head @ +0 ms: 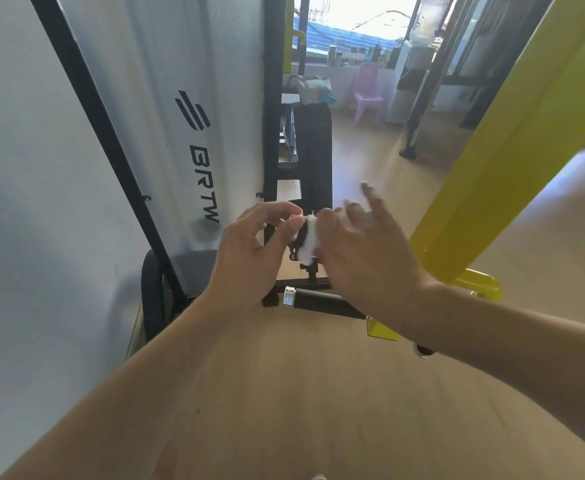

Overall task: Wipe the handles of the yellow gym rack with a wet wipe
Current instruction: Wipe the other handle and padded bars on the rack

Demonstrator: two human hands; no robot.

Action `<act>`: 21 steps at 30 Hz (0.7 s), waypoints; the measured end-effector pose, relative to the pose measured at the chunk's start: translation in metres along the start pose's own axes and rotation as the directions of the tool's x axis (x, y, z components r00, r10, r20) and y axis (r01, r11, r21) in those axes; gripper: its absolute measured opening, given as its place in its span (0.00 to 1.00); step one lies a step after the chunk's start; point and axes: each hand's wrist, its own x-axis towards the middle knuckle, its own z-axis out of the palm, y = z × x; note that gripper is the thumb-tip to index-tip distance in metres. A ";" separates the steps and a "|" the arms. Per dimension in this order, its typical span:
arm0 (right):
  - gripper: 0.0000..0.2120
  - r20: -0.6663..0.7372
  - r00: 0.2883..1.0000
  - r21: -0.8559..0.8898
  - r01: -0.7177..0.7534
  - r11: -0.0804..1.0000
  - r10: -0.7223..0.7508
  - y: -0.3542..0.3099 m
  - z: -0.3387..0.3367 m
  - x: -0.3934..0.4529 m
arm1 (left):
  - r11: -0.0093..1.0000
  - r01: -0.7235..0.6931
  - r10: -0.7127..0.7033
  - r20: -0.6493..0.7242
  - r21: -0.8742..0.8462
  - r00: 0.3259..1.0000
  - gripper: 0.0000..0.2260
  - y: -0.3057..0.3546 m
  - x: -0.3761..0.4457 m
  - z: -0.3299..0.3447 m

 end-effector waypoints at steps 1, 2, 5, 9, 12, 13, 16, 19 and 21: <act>0.21 0.071 0.997 -0.071 -0.010 0.997 0.015 0.007 -0.002 -0.012 | 1.000 0.011 -0.011 0.005 0.025 1.000 0.05 0.000 0.001 -0.001; 0.19 0.132 0.990 -0.152 -0.024 0.988 0.045 0.013 -0.005 -0.025 | 0.999 0.021 -0.021 0.009 0.046 1.000 0.04 -0.001 0.002 -0.001; 0.18 0.241 0.962 -0.323 -0.045 0.945 0.128 0.023 -0.012 -0.045 | 0.998 0.025 -0.026 0.010 0.060 1.000 0.04 0.000 0.004 0.002; 0.26 0.005 0.998 -0.013 -0.066 0.998 0.066 -0.004 -0.004 -0.005 | 0.999 0.036 -0.036 0.007 -0.026 0.999 0.04 0.007 0.003 0.004; 0.19 -0.039 0.997 0.101 -0.065 0.993 0.069 -0.017 0.000 0.016 | 0.996 0.042 -0.042 0.003 -0.072 0.999 0.04 0.010 0.002 0.000; 0.19 -0.030 0.997 0.084 -0.064 0.994 0.066 -0.012 0.001 0.012 | 0.997 0.045 -0.045 0.005 -0.063 0.999 0.04 0.009 0.003 -0.001; 0.17 0.112 0.989 -0.076 -0.085 0.994 0.093 0.014 0.000 -0.022 | 0.999 0.046 -0.047 0.027 0.021 0.999 0.04 0.004 0.005 -0.002; 0.18 0.158 0.982 -0.209 -0.069 0.976 0.103 0.024 -0.006 -0.036 | 0.998 0.046 -0.048 0.033 0.044 0.998 0.04 0.001 0.005 0.001; 0.26 0.050 0.997 -0.091 -0.051 0.995 0.056 0.007 -0.005 -0.018 | 0.999 0.049 -0.049 0.029 0.005 0.998 0.05 0.002 0.003 0.003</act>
